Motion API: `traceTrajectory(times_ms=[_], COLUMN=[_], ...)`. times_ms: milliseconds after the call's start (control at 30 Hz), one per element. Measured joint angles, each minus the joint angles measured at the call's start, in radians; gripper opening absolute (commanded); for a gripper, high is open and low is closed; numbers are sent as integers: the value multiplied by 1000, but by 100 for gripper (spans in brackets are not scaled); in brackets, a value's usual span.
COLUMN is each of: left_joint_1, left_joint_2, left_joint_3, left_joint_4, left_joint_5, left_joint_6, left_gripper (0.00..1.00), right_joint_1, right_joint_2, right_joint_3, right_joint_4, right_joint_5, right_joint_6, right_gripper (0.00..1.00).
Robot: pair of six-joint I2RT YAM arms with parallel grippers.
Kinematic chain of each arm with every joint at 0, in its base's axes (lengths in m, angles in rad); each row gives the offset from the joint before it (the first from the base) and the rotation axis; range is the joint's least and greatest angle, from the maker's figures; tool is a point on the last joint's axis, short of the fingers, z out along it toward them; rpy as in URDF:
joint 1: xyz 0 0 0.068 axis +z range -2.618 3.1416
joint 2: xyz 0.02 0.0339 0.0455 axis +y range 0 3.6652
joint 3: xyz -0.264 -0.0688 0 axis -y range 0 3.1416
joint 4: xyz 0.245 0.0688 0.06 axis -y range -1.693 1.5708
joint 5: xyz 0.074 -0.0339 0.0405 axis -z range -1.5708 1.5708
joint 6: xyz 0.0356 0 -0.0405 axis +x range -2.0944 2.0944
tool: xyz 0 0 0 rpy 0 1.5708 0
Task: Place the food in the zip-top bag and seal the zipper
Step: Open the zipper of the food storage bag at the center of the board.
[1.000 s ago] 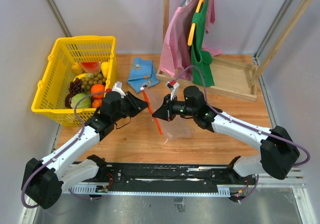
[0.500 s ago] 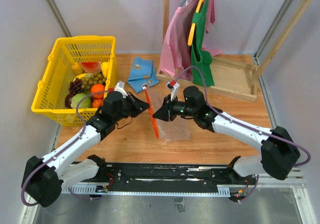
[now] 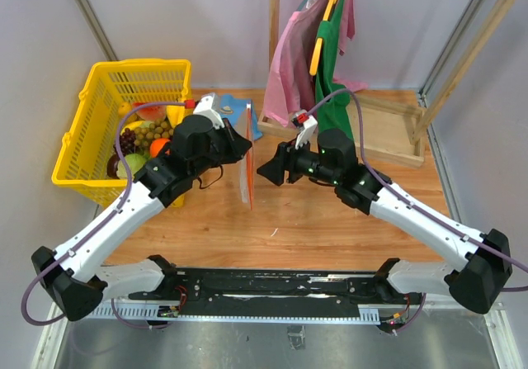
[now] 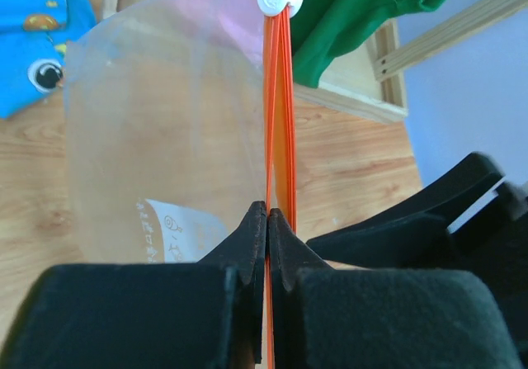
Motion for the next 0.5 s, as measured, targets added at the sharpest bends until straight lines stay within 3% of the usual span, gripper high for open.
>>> traceTrajectory(times_ms=[200,500], left_joint_1=[-103,-161], left_joint_2=[83,184], left_joint_3=[136,140], left_joint_4=[-113,-172], left_joint_5=[-122,-195], left_joint_6=[126,163], left_gripper=[0,0], right_joint_1=[0,0], right_joint_2=[-5,3], right_joint_3=[77,71], right_joint_4=[-41,-64], right_joint_5=[68,132], right_joint_6=[2,39], right_gripper=[64,66])
